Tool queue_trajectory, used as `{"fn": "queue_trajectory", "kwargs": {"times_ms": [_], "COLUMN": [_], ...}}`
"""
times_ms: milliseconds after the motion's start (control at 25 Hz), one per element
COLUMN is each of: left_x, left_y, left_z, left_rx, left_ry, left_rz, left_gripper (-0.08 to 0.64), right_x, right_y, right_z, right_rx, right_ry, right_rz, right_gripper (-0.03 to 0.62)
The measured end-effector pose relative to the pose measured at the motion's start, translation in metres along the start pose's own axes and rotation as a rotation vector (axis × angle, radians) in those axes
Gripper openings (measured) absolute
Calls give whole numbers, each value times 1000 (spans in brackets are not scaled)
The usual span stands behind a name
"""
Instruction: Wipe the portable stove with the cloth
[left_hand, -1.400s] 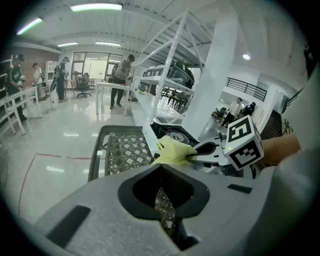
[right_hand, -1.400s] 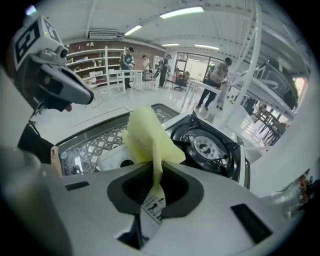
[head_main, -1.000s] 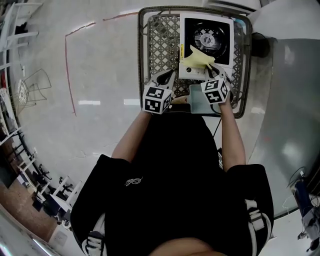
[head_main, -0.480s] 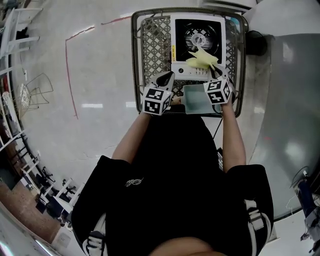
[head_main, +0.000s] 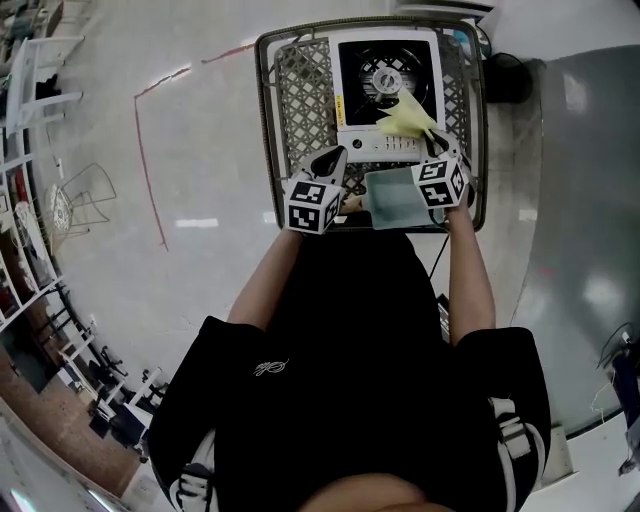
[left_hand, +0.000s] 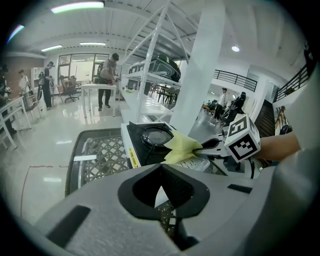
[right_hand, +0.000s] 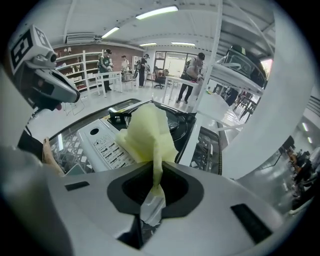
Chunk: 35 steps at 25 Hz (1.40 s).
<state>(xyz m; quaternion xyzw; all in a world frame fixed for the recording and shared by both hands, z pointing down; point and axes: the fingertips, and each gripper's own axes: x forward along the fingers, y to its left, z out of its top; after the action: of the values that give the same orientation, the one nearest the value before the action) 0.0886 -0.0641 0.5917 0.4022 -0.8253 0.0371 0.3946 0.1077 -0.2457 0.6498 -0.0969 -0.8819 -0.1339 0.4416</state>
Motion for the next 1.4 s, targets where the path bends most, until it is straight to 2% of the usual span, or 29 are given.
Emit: {"fn": "queue_trajectory", "kwargs": {"times_ms": [520,840,1120,1400], "left_x": [0,-13,-34,-68], "left_y": [-3,1,22,56], "left_z": [-1,-2,-8,-22], "left_rx": [21,13,-19,-55], "left_ry": [-11,-24,-69,-104], "left_rz": [-2,11,37,13], "left_gripper": [18,18,17,18], "right_x": [-6,-8,-21,-42], "right_y": [-23,-25,-19,31], "right_z": [-22,-19,7,49], "right_rx": [63,83,214,197], "right_ry": [18,20,-93,-144], "right_rz": [-53,-70,-109,-149], "right_gripper": [34,34,32,32]}}
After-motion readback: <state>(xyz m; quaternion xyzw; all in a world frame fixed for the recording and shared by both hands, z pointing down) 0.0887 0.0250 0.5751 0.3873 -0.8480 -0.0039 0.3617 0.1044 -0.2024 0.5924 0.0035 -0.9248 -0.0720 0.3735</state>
